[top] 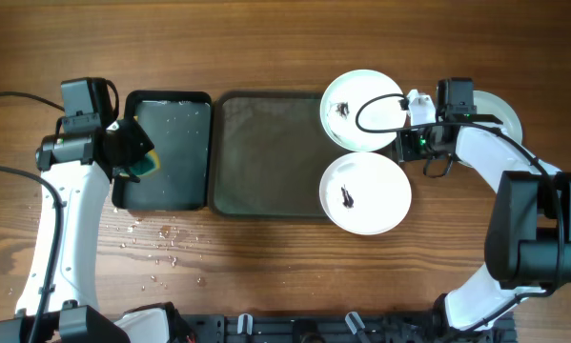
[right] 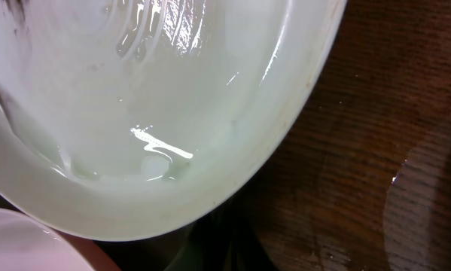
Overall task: Clean dirty plates on tray and stack at the side
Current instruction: 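Move the right gripper back toward the upper stained plate, then grasp the upper plate rim with the right gripper and drag it left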
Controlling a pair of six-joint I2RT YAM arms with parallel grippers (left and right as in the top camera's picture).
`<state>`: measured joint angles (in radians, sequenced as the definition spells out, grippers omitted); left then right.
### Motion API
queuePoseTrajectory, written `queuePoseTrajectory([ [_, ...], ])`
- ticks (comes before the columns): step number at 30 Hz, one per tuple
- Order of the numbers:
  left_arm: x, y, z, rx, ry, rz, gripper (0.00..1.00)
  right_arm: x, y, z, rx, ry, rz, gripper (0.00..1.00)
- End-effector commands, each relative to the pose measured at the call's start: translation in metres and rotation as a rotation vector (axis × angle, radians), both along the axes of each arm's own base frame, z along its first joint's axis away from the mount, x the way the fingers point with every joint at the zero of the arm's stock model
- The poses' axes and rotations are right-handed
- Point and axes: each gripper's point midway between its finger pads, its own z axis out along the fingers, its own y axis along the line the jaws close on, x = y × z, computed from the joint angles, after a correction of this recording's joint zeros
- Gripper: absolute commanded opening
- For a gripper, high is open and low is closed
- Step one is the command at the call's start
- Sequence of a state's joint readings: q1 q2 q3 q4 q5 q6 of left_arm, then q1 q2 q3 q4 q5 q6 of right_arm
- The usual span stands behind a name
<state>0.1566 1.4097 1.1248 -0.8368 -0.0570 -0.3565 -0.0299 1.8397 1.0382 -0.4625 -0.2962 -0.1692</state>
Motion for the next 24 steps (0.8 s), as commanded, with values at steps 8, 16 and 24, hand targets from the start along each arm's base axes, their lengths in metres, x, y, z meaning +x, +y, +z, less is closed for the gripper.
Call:
queuePoseTrajectory([
  [8, 0.001, 0.000, 0.000, -0.002, -0.002, -0.011, 0.04, -0.009, 0.016, -0.004, 0.057, 0.028, 0.022, 0.04],
  [16, 0.001, 0.000, 0.000, -0.002, -0.002, -0.011, 0.04, -0.009, 0.023, -0.003, 0.081, 0.027, 0.035, 0.05],
  [24, 0.001, 0.000, 0.000, -0.002, -0.002, -0.011, 0.04, -0.002, 0.022, 0.019, 0.092, 0.029, -0.013, 0.32],
])
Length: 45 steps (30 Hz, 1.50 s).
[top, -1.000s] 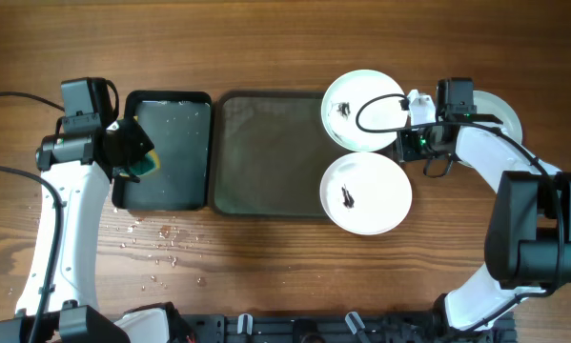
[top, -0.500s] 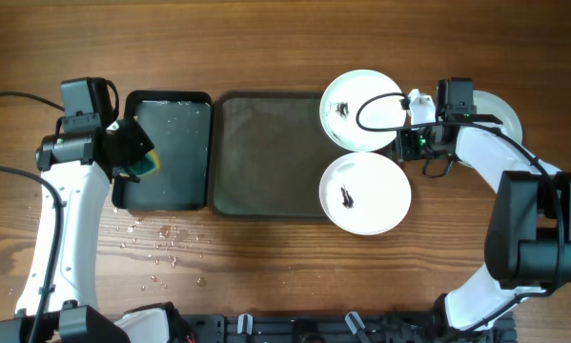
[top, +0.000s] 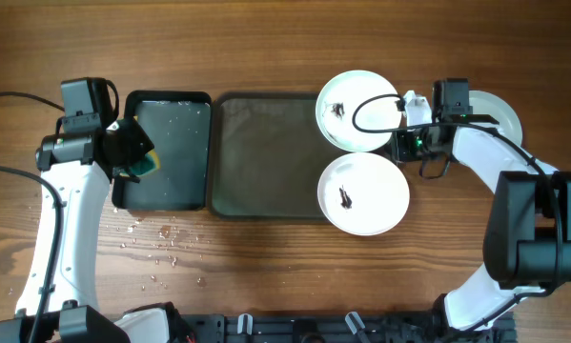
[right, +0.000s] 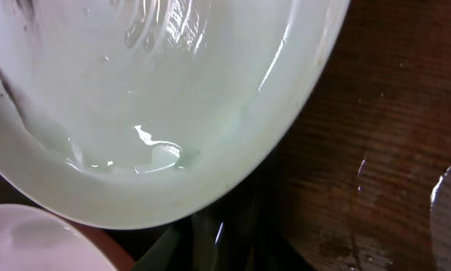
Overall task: Clean dirty plates on tray and stack at the side
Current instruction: 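Grasp the upper plate rim with the right gripper and drag it left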
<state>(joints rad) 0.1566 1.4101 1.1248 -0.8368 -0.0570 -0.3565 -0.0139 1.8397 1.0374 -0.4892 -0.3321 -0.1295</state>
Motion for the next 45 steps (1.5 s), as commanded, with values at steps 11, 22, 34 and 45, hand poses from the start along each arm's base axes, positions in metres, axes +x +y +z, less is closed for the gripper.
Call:
queuePoseTrajectory([
  [11, 0.001, 0.000, 0.000, -0.002, -0.003, -0.011, 0.04, 0.050, -0.017, 0.089, -0.099, -0.240, -0.088, 0.40],
  [22, 0.001, 0.000, 0.000, -0.002, -0.003, -0.011, 0.04, 0.076, -0.018, 0.033, -0.102, -0.221, -0.088, 0.38],
  [34, 0.002, 0.000, 0.000, -0.001, -0.007, -0.011, 0.04, 0.080, -0.016, 0.018, -0.066, -0.195, -0.140, 0.09],
  [45, 0.010, 0.001, 0.005, 0.004, -0.043, -0.012, 0.04, 0.071, 0.035, 0.029, 0.190, -0.134, -0.128, 0.04],
])
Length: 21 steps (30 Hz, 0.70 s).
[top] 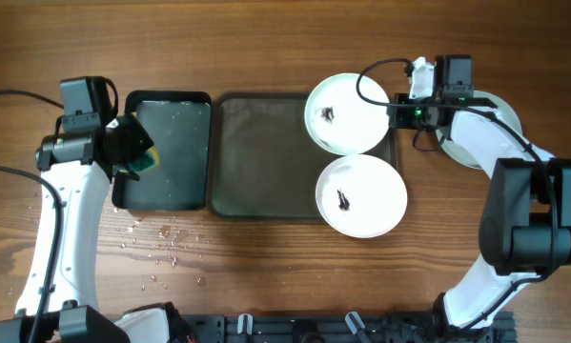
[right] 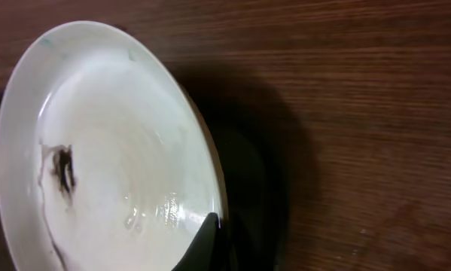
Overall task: Clean dirty plates on tray and stack at the side
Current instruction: 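Grasp the upper plate rim with the right gripper and drag it left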
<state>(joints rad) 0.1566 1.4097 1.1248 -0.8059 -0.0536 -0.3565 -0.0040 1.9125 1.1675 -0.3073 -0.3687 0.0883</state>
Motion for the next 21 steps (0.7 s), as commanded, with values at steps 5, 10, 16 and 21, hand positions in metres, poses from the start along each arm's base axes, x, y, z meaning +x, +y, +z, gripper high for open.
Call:
queuePoseTrajectory([
  [5, 0.010, -0.016, 0.003, -0.028, -0.036, -0.109, 0.04, -0.010, 0.057, 0.000, 0.098, 0.034, 0.076, 0.04],
  [10, 0.013, -0.028, 0.004, -0.027, -0.045, -0.146, 0.04, -0.028, 0.093, -0.007, 0.097, 0.112, 0.075, 0.04],
  [16, 0.016, -0.041, 0.005, -0.027, -0.052, -0.182, 0.04, -0.057, 0.138, -0.013, 0.069, 0.164, 0.159, 0.06],
  [21, 0.016, -0.047, 0.005, -0.025, -0.051, -0.203, 0.04, -0.049, 0.138, 0.008, 0.072, 0.140, 0.161, 0.25],
])
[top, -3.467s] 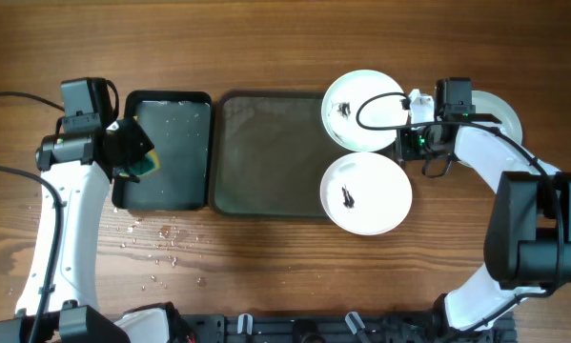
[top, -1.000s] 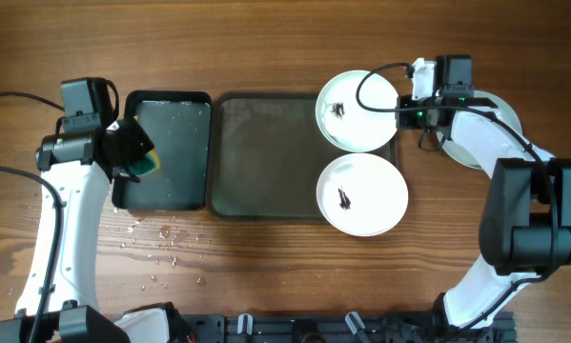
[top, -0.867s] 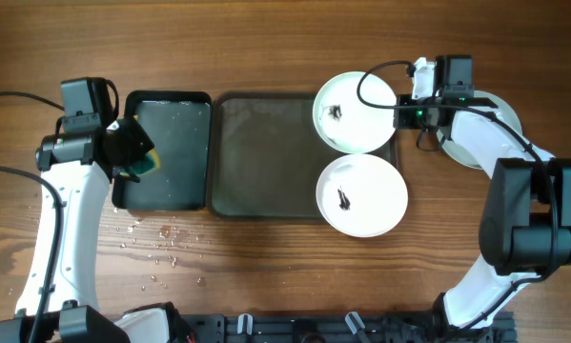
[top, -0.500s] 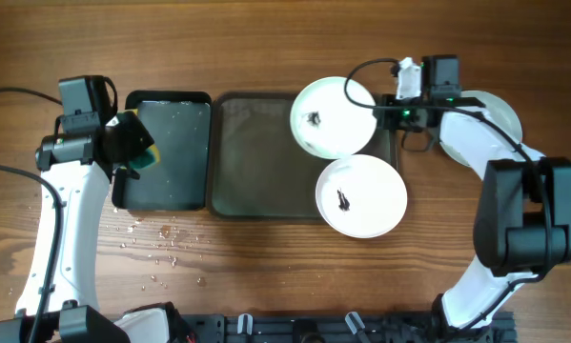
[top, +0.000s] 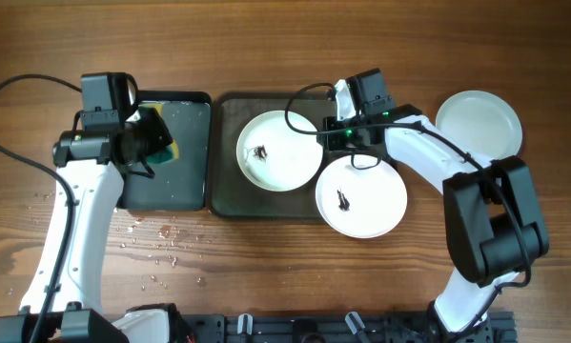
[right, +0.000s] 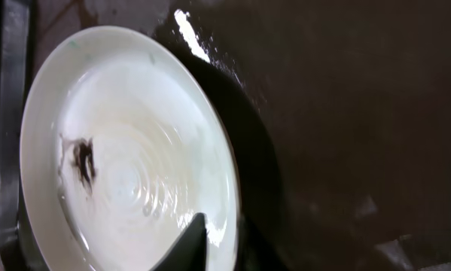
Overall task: Clean dirty plates on tray and stack at the side
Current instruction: 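Grasp the upper plate rim with the right gripper and drag it left, then bring the sponge with the left gripper over the held plate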
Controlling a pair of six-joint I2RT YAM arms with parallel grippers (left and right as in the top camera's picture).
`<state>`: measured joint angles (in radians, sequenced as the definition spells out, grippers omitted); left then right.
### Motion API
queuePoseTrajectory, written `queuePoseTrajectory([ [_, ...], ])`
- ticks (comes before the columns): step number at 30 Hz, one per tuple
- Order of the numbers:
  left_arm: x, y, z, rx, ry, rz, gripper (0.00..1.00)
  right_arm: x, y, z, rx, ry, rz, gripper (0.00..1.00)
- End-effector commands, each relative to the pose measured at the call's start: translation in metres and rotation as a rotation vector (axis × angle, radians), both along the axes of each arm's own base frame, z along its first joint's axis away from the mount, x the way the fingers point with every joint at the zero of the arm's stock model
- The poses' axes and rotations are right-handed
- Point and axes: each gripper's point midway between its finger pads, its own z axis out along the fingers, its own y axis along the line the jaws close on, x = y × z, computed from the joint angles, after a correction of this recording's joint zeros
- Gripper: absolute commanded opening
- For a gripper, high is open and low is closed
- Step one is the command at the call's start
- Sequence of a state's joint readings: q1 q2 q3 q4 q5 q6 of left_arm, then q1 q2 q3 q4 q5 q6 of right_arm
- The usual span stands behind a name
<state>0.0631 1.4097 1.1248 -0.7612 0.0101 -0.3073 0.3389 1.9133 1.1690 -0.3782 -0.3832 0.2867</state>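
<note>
My right gripper (top: 323, 138) is shut on the right rim of a white dirty plate (top: 277, 151) with a dark smear, held over the middle of the dark tray (top: 230, 191). The right wrist view shows that plate (right: 127, 143) tilted, with my gripper (right: 214, 241) clamping its rim from both sides. A second dirty plate (top: 363, 193) lies on the table by the tray's right end. My left gripper (top: 152, 138) is shut on a yellow-green sponge (top: 161, 136) above the wet black tray (top: 185, 181).
One clean white plate (top: 479, 122) sits on the table at the far right. Water drops (top: 161, 248) are scattered on the wood in front of the black tray. Cables run along both arms.
The right gripper has carried the dirty plate left, from the tray's right end to over its middle. The left gripper with the sponge has shifted right, over the black tray.
First my right gripper sat at the rim of the upper dirty plate at the tray's right end. Then plate and gripper were slightly further left. Later the plate was lifted and tilted in the gripper, and now it is over the tray's middle.
</note>
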Motion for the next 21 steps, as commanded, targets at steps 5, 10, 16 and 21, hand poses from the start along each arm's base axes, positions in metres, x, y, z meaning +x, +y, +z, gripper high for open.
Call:
queuePoseTrajectory([
  [5, 0.001, -0.005, 0.000, 0.002, -0.006, -0.036, 0.04, 0.032, -0.017, 0.045, -0.144, -0.198, 0.138, 0.39],
  [10, 0.001, -0.005, 0.000, 0.002, -0.006, -0.036, 0.04, 0.036, -0.016, 0.040, -0.164, -0.235, 0.192, 0.36],
  [16, 0.001, -0.005, 0.000, 0.002, -0.005, -0.036, 0.04, 0.031, 0.007, 0.009, -0.166, -0.208, 0.245, 0.34],
  [21, 0.001, -0.005, 0.000, 0.002, -0.004, -0.036, 0.04, 0.024, 0.013, -0.013, -0.223, -0.180, 0.267, 0.25],
])
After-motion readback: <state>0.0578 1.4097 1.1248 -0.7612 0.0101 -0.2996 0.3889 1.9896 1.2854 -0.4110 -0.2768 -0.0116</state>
